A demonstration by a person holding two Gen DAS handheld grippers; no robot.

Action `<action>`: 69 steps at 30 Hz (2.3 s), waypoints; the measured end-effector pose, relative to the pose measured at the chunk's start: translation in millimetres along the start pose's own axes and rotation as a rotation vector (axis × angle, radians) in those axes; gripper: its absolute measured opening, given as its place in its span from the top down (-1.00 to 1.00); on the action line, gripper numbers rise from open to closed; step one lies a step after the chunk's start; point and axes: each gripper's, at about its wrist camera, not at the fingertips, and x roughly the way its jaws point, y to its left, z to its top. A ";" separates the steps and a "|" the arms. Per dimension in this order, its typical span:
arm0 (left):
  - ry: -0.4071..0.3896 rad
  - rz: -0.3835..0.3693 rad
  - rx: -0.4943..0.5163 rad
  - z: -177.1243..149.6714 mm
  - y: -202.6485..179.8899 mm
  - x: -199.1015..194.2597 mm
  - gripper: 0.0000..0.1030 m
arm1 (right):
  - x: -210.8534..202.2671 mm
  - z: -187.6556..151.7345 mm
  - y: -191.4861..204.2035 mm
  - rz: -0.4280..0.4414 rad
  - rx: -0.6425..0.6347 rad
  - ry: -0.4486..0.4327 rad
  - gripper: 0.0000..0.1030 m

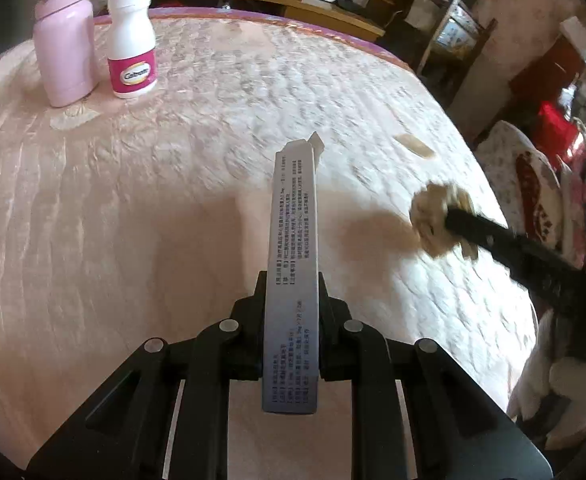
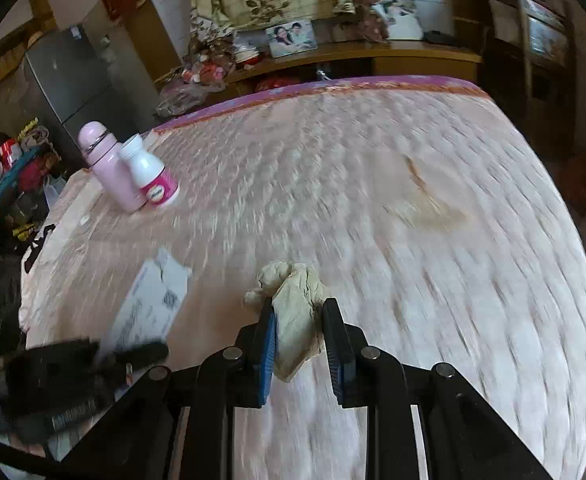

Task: Collect trash
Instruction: 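Carry medicine box and tissue over the white bucket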

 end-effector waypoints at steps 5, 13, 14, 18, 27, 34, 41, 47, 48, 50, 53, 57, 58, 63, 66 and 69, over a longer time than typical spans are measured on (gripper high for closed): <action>-0.003 -0.022 0.056 -21.1 -40.2 -10.5 0.70 | -45.7 -47.5 -15.1 -0.049 0.039 -0.006 0.58; -0.020 -0.057 0.170 -41.5 -109.3 -19.4 0.70 | -101.3 -97.1 -46.4 -0.100 0.109 -0.012 0.58; -0.020 -0.063 0.186 -43.7 -118.9 -19.6 0.70 | -108.6 -101.8 -49.5 -0.112 0.110 -0.016 0.58; -0.017 -0.092 0.240 -52.0 -152.3 -20.8 0.70 | -139.1 -118.9 -68.6 -0.143 0.139 -0.039 0.58; -0.007 -0.168 0.378 -69.0 -240.6 -13.4 0.70 | -200.8 -150.5 -123.9 -0.254 0.224 -0.080 0.58; 0.017 -0.213 0.465 -80.5 -297.2 0.6 0.70 | -238.5 -177.1 -171.8 -0.330 0.302 -0.096 0.58; 0.049 -0.250 0.521 -91.4 -342.4 17.9 0.70 | -258.1 -200.0 -208.6 -0.402 0.363 -0.099 0.58; 0.085 -0.296 0.542 -98.6 -365.7 30.7 0.70 | -263.6 -216.5 -230.9 -0.437 0.412 -0.093 0.58; 0.089 -0.298 0.544 -99.5 -368.5 32.3 0.70 | -265.1 -219.3 -234.7 -0.441 0.420 -0.093 0.58; 0.101 -0.313 0.547 -101.3 -374.9 35.8 0.70 | -267.1 -224.3 -241.4 -0.447 0.435 -0.094 0.58; 0.107 -0.318 0.557 -104.3 -381.6 38.6 0.70 | -268.9 -228.9 -250.3 -0.452 0.454 -0.094 0.58; 0.116 -0.323 0.568 -108.6 -388.6 42.3 0.70 | -268.8 -233.2 -256.0 -0.455 0.470 -0.092 0.58; 0.118 -0.324 0.570 -109.1 -389.7 43.0 0.70 | -268.4 -234.2 -256.4 -0.456 0.473 -0.091 0.58; 0.126 -0.323 0.574 -112.2 -394.5 48.0 0.70 | -266.1 -235.7 -260.6 -0.461 0.478 -0.087 0.58; 0.130 -0.321 0.573 -112.5 -396.1 50.4 0.70 | -264.7 -236.0 -262.3 -0.462 0.481 -0.087 0.58; 0.136 -0.325 0.570 -112.7 -397.1 52.8 0.70 | -263.1 -237.1 -265.8 -0.461 0.487 -0.085 0.58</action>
